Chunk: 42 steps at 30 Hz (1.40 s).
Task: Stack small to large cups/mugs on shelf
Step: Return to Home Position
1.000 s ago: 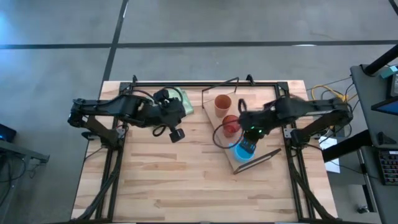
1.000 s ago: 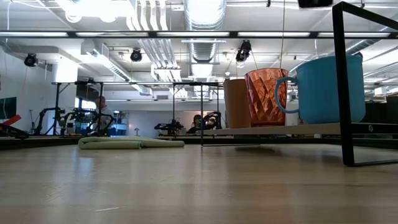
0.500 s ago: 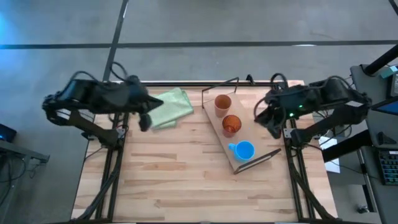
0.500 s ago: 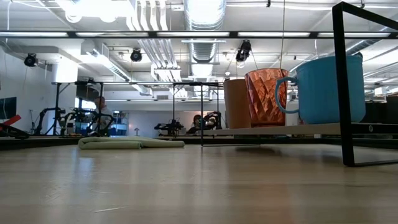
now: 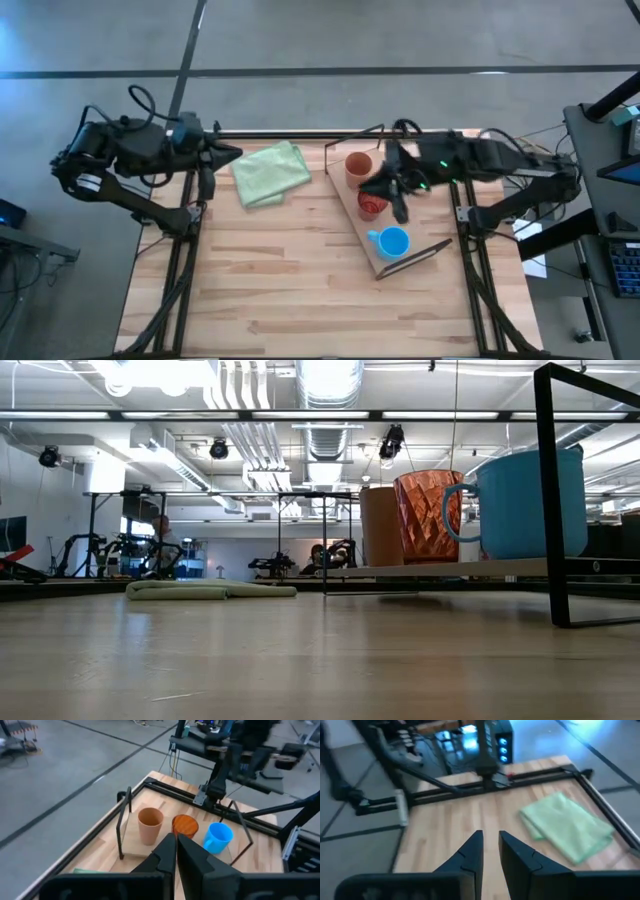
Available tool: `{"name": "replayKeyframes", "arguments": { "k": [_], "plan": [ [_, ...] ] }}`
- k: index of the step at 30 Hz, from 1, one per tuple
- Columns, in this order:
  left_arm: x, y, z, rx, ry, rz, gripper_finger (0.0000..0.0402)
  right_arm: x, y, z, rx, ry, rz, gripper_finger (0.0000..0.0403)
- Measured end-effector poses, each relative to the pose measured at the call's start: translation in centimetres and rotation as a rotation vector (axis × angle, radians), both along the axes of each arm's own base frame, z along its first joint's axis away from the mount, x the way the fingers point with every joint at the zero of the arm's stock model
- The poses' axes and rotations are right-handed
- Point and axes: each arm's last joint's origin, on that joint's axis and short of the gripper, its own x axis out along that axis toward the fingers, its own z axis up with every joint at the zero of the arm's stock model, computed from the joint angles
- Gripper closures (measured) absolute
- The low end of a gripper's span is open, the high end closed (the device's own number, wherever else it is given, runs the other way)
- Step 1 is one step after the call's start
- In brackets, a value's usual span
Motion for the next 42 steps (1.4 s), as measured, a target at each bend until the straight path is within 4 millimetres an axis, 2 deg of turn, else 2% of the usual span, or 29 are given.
{"name": "replayKeyframes", "arguments": {
  "k": [3,7,11,17,21,25,29,35,39,42],
  "plan": [
    [0.1,0.0,0.2,0.030,-0.010,-0.004,0.0402,0.9,-2.6,-0.7,-0.005,0.031,-0.049,0.0349],
    [0.0,0.0,0.2,0.033,-0.020,-0.002,0.0402,0.9,-6.2,-1.4,-0.025,0.052,-0.160,0.0349],
    [-0.8,0.2,0.2,0.061,-0.018,-0.001,0.0402,0.0,-7.8,-2.3,0.044,0.068,-0.107,0.0349],
    [-2.7,0.5,-0.6,0.054,-0.049,0.003,0.0402,-3.8,-6.2,-3.7,0.132,0.063,-0.071,0.0349],
    [-3.0,0.6,-2.3,0.064,-0.122,-0.003,0.0402,-6.4,-4.2,-4.0,0.155,-0.103,-0.019,0.0349],
    [-3.1,0.5,-5.2,0.075,-0.182,-0.045,0.0402,-8.9,-2.2,-5.2,0.146,-0.266,0.051,0.0349],
    [-2.8,0.3,-9.0,0.096,-0.236,-0.093,0.0402,-11.4,-1.3,-7.4,0.110,-0.327,-0.045,0.0349],
    [-3.1,0.3,-14.1,0.073,-0.407,-0.115,0.0402,-13.7,-0.8,-11.4,0.120,-0.346,-0.129,0.0349],
    [-3.8,0.4,-16.6,0.066,-0.531,-0.107,0.0402,-14.6,-1.1,-14.0,0.107,-0.384,-0.189,0.0349],
    [-4.3,0.4,-18.6,0.061,-0.554,-0.120,0.0402,-15.2,-1.2,-15.7,0.117,-0.407,-0.202,0.0349]
  ]
}}
